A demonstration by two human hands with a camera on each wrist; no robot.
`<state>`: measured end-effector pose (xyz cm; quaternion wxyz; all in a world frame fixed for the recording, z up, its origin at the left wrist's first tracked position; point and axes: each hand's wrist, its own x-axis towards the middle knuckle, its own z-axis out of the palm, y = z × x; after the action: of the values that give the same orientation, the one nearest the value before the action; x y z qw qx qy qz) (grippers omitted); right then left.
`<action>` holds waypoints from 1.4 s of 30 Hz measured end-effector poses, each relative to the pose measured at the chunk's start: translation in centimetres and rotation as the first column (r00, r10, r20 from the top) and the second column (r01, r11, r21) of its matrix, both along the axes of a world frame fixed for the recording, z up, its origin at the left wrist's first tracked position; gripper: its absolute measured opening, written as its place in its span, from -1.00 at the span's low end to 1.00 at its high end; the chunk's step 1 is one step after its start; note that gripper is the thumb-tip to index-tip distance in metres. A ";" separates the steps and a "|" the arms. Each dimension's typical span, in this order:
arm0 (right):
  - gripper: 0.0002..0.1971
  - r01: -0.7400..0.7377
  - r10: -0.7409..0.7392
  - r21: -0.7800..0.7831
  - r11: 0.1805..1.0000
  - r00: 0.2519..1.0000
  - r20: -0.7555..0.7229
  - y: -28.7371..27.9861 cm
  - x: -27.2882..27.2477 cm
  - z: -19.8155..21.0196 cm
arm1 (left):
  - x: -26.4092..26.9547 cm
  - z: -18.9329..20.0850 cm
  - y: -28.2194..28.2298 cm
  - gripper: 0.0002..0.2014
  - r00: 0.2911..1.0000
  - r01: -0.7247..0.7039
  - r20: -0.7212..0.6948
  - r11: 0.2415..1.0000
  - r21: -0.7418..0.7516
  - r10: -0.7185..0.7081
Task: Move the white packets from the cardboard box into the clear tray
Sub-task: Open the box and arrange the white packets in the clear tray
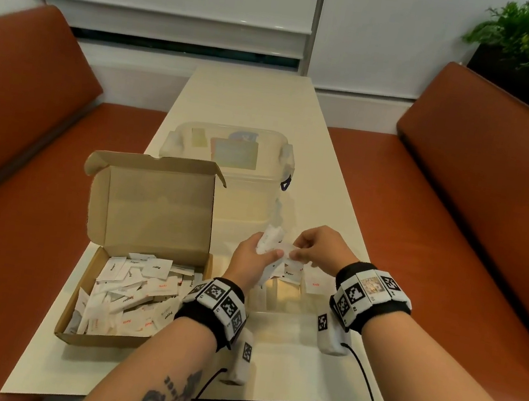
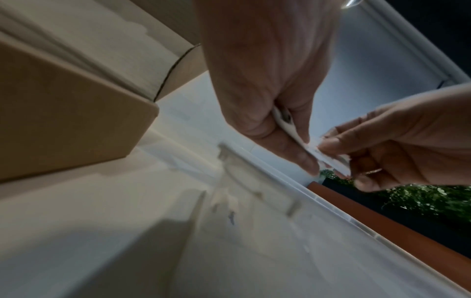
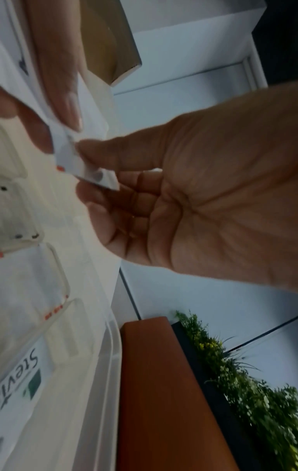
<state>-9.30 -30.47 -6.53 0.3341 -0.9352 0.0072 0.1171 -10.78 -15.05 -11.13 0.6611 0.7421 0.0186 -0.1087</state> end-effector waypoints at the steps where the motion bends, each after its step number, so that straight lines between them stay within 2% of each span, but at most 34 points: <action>1: -0.92 0.006 -0.006 -0.027 1.000 1.000 0.000 -0.3 -0.1 -0.1 | -0.1 -0.1 0.0 -0.65 1.000 -0.003 -0.001 1.000 0.007 0.003; 4: -0.95 0.052 -0.051 -0.131 0.990 0.999 0.011 -1.2 -0.2 -0.2 | -0.2 -0.4 0.2 -0.67 0.999 -0.030 -0.029 0.999 -0.022 0.029; 7: -0.90 0.077 -0.094 -0.257 0.963 0.994 -0.057 -2.2 -0.4 -0.6 | -0.2 -0.5 0.3 -0.69 0.997 -0.056 -0.063 0.996 -0.074 0.052; 10: -0.81 0.012 -0.067 -0.380 0.925 0.989 -0.132 -2.3 -0.6 -1.4 | -0.1 -0.5 0.2 -0.75 0.995 -0.065 -0.085 0.991 -0.120 0.055; 14: -0.80 -0.017 -0.061 -0.470 0.883 0.987 -0.151 -2.2 -0.5 -1.8 | -0.2 -0.4 0.2 -0.83 0.995 -0.049 -0.090 0.987 -0.154 0.035; 21: -0.82 -0.199 0.103 -0.624 0.755 0.977 -0.187 -0.6 -0.8 -2.4 | -0.2 -0.4 0.2 -0.69 0.995 -0.054 -0.085 0.991 -0.123 0.043; 24: -0.82 -0.230 0.119 -0.641 0.732 0.970 -0.211 -0.5 -0.9 -2.6 | -0.2 -0.5 0.3 -0.65 0.995 -0.055 -0.086 0.994 -0.093 0.047; 28: -0.72 -0.210 0.120 -0.624 0.752 0.976 -0.183 -0.6 -0.9 -2.5 | -0.2 -0.6 0.4 -0.66 0.996 -0.052 -0.082 0.994 -0.095 0.044; 32: -0.76 -0.185 0.113 -0.624 0.760 0.982 -0.153 -0.8 -0.8 -2.8 | -0.1 -0.6 0.4 -0.70 0.996 -0.036 -0.083 0.994 -0.104 0.027; 42: -0.72 -0.142 0.079 -0.580 0.802 0.988 -0.132 -0.7 -0.7 -3.8 | 0.1 -1.0 0.4 -0.67 0.997 -0.027 -0.080 0.996 -0.080 0.021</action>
<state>-9.96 -31.19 -10.29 0.0202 -0.9842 0.0055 0.1756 -10.70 -14.61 -12.11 0.6906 0.7096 0.0493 -0.1308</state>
